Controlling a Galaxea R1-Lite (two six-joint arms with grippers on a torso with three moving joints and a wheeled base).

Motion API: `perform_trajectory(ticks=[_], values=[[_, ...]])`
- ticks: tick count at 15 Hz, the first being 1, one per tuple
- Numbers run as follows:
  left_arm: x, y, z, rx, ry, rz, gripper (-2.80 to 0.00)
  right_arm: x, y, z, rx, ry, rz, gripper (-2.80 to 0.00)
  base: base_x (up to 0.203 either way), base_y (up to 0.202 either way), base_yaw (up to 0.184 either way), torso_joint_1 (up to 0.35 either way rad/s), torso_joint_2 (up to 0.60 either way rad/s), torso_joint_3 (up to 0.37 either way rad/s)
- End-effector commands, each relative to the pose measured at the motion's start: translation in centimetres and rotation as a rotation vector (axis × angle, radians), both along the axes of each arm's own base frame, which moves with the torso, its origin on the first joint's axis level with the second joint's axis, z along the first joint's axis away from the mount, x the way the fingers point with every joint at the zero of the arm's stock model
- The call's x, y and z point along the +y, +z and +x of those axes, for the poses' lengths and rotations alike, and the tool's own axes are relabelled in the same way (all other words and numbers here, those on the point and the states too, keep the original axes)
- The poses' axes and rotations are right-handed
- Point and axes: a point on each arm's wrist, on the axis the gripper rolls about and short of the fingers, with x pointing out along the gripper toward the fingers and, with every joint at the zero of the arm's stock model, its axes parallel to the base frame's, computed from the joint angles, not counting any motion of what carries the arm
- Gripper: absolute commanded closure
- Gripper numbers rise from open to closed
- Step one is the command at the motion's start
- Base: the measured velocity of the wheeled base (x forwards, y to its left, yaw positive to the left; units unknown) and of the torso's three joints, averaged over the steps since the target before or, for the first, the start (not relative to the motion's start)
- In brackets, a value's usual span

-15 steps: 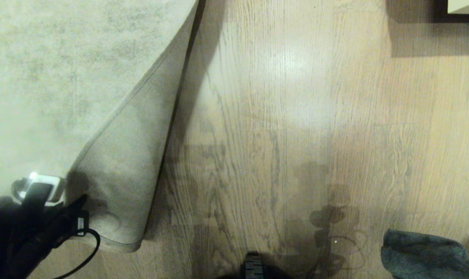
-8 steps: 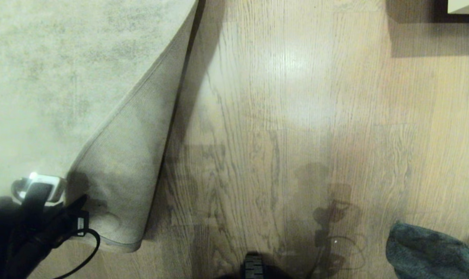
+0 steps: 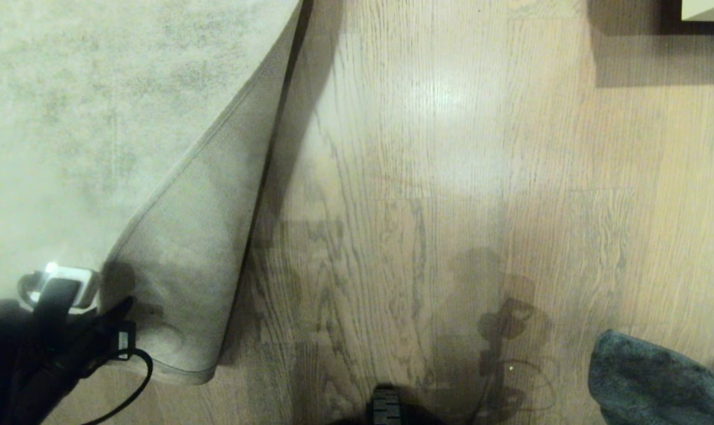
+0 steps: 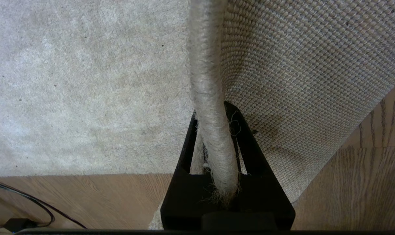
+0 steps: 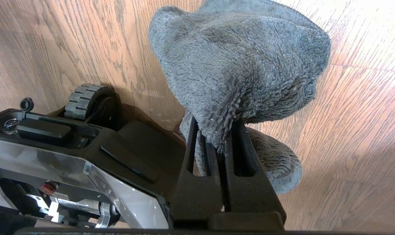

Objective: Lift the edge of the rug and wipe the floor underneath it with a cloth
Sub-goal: Lay down the carpet

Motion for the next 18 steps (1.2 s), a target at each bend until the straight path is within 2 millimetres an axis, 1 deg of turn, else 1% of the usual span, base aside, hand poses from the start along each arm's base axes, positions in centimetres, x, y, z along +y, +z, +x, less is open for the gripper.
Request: perform_trajectory(ticks=[1,8,10,12,16,18], values=[[0.0,0.4,0.1,-0.045,0.000,0.010,0.00,0.0,0.0,0.0,0.003,0.001,-0.001,0.00,0.000,0.000,0.000,0.000,0.00,0.000],[0.0,0.5,0.1,-0.050,-0.005,0.012,0.00,0.0,0.0,0.0,0.004,-0.079,-0.001,0.00,0.000,0.000,0.000,0.000,0.00,0.000],[0.0,0.6,0.1,-0.053,-0.004,0.014,0.00,0.0,0.0,-0.1,-0.009,-0.165,0.000,0.00,0.000,0.000,0.000,0.000,0.00,0.000],[0.0,0.6,0.1,-0.052,-0.004,0.014,0.00,0.0,0.0,-0.7,-0.091,-0.191,0.007,0.00,0.000,0.000,0.000,0.000,0.00,0.000],[0.0,0.6,0.1,-0.053,-0.006,0.017,0.00,0.0,-0.3,-2.1,-0.267,-0.186,0.023,0.00,0.000,0.000,0.000,0.000,0.00,0.000],[-0.1,0.7,0.1,-0.055,-0.006,0.019,0.00,0.0,-0.3,-2.2,-0.279,-0.186,0.031,0.00,0.000,0.000,0.000,0.000,0.00,0.000]])
